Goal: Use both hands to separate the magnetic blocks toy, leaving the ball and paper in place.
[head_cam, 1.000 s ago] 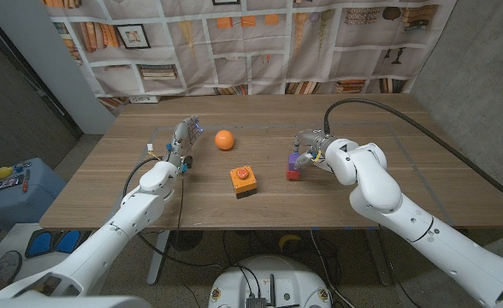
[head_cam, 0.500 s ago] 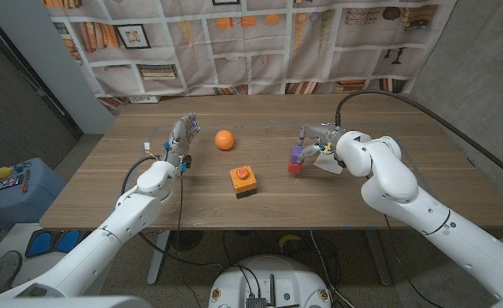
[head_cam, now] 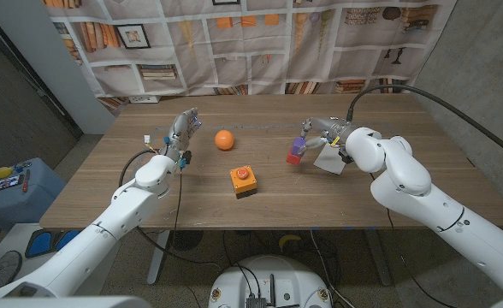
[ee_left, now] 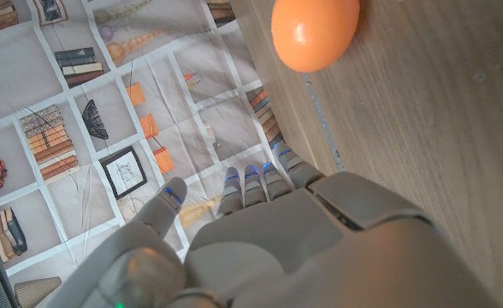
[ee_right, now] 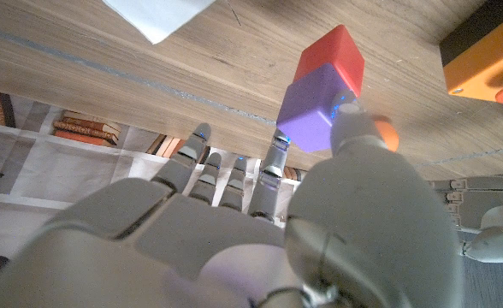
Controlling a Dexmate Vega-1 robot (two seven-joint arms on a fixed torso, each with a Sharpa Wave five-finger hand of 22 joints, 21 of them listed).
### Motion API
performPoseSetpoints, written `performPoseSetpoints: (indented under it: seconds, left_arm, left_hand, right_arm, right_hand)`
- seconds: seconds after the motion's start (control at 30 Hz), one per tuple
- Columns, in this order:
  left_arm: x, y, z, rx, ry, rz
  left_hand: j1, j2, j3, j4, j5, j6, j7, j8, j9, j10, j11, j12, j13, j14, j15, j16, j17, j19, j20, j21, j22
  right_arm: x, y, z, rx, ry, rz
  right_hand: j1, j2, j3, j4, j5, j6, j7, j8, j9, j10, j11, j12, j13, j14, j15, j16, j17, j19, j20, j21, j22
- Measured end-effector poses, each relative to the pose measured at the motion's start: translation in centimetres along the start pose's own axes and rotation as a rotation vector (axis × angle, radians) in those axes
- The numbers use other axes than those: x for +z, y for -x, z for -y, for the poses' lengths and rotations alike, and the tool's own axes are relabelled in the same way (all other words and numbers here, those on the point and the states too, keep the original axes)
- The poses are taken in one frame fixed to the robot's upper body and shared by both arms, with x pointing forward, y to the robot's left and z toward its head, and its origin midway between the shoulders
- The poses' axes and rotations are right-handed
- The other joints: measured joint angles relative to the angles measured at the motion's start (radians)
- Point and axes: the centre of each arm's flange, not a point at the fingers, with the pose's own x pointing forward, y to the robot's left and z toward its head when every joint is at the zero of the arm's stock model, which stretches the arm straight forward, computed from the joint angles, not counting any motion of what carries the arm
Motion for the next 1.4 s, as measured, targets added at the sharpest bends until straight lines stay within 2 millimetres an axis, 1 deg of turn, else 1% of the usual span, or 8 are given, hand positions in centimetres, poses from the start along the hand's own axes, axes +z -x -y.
performPoseSetpoints:
  seconds: [0.37, 0.5, 0.6, 0.8, 0.97, 1.03, 1.1, 1.4]
  left_arm:
    - [1.7, -1.1, 1.2, -0.054, -0.053, 0.004]
    - [2.3, -1.4, 1.8, -0.077, -0.065, 0.007]
    - [2.6, -1.7, 2.2, -0.09, -0.071, 0.008]
    - [3.1, -2.0, 3.0, -0.119, -0.083, 0.01]
    - [3.5, -2.3, 3.6, -0.147, -0.092, 0.01]
    - [3.6, -2.4, 3.8, -0.155, -0.096, 0.011]
    - [3.7, -2.4, 4.0, -0.166, -0.099, 0.011]
    - [4.3, -2.8, 5.1, -0.218, -0.112, 0.013]
  left_hand:
    - [0.005, 0.005, -0.002, -0.017, 0.0, 0.0, 0.0, 0.0, 0.0, 0.0, 0.0, 0.0, 0.0, 0.0, 0.0, 0.0, 0.0, 0.0, 0.0, 0.0, 0.0]
    - [0.007, 0.003, 0.001, -0.021, 0.0, 0.0, 0.0, 0.0, 0.0, 0.0, 0.0, 0.0, 0.0, 0.0, 0.0, 0.0, 0.0, 0.0, 0.0, 0.0, 0.0]
    - [0.013, 0.006, -0.002, -0.025, 0.0, 0.0, 0.0, 0.0, 0.0, 0.0, 0.0, 0.0, 0.0, 0.0, 0.0, 0.0, 0.0, 0.0, 0.0, 0.0, 0.0]
    - [0.013, 0.005, -0.003, -0.033, 0.0, 0.0, 0.0, 0.0, 0.0, 0.004, -0.004, 0.0, 0.0, 0.0, 0.0, 0.0, 0.0, 0.0, 0.0, 0.0, 0.0]
    - [0.02, 0.006, -0.004, -0.054, -0.005, 0.01, 0.001, 0.001, 0.0, 0.007, -0.007, 0.0, 0.0, 0.0, 0.0, 0.0, 0.0, 0.0, 0.0, 0.0, -0.002]
    - [0.027, 0.011, -0.001, -0.065, -0.008, 0.016, -0.005, 0.004, 0.0, 0.011, -0.011, 0.0, 0.0, 0.0, 0.0, 0.0, 0.0, 0.0, 0.0, 0.0, -0.002]
    - [0.03, 0.014, -0.001, -0.079, -0.009, 0.021, 0.0, 0.004, 0.0, 0.014, -0.014, 0.0, 0.0, 0.0, 0.0, 0.0, 0.0, 0.0, 0.0, 0.0, -0.002]
    - [0.069, 0.028, 0.007, -0.148, -0.009, 0.045, -0.009, 0.011, 0.0, 0.031, -0.02, 0.0, 0.0, 0.005, -0.005, 0.0, 0.0, 0.005, 0.005, 0.0, -0.002]
  right_arm:
    - [-1.3, -0.2, 0.4, -0.061, -0.131, 0.034]
    - [-2.0, -0.4, 0.5, -0.075, -0.162, 0.037]
    - [-2.2, -0.5, 0.5, -0.096, -0.206, 0.056]
    - [-3.1, -0.5, 0.4, -0.128, -0.281, 0.073]
    - [-3.9, -0.5, 0.2, -0.154, -0.35, 0.091]
    - [-4.0, -0.5, 0.2, -0.164, -0.376, 0.106]
    - [-4.5, -0.5, 0.1, -0.171, -0.398, 0.106]
    - [-6.0, -0.6, -0.1, -0.218, -0.503, 0.138]
  right_hand:
    - [0.0, 0.0, 0.0, 0.0, 0.004, 0.0, 0.0, 0.0, 0.0, 0.009, -0.009, 0.0, 0.0, 0.003, -0.003, 0.008, 0.0, 0.005, -0.005, 0.0, 0.0]
    - [0.001, -0.001, 0.006, -0.006, 0.004, 0.0, 0.0, 0.0, 0.0, 0.009, -0.009, 0.0, 0.0, 0.003, -0.003, 0.008, 0.0, 0.005, -0.005, 0.0, 0.0]
    - [0.007, -0.007, 0.004, -0.007, 0.004, 0.016, 0.016, 0.0, 0.0, 0.009, -0.009, 0.0, 0.0, 0.003, -0.003, 0.008, 0.003, 0.011, -0.011, 0.0, 0.0]
    - [0.019, -0.019, 0.004, -0.007, 0.004, 0.02, 0.02, 0.0, 0.0, 0.014, -0.014, 0.0, 0.0, 0.009, -0.009, 0.008, 0.005, 0.011, -0.011, 0.0, 0.0]
    - [0.019, -0.019, 0.004, -0.007, 0.004, 0.019, 0.02, 0.0, 0.0, 0.021, -0.021, 0.0, 0.0, 0.009, -0.009, 0.008, 0.005, 0.016, -0.016, 0.0, 0.0]
    - [0.019, -0.019, 0.004, -0.007, 0.004, 0.019, 0.019, 0.0, -0.002, 0.021, -0.021, 0.0, 0.0, 0.009, -0.009, 0.008, 0.005, 0.016, -0.016, 0.001, 0.0]
    - [0.019, -0.019, 0.004, -0.007, 0.004, 0.023, 0.023, 0.0, -0.004, 0.021, -0.021, 0.0, 0.0, 0.009, -0.009, 0.008, 0.005, 0.016, -0.016, 0.001, 0.0]
    - [0.019, -0.019, 0.003, -0.009, 0.004, 0.025, 0.025, 0.0, -0.008, 0.025, -0.017, 0.0, 0.0, 0.009, -0.009, 0.008, 0.008, 0.016, -0.016, 0.001, 0.0]
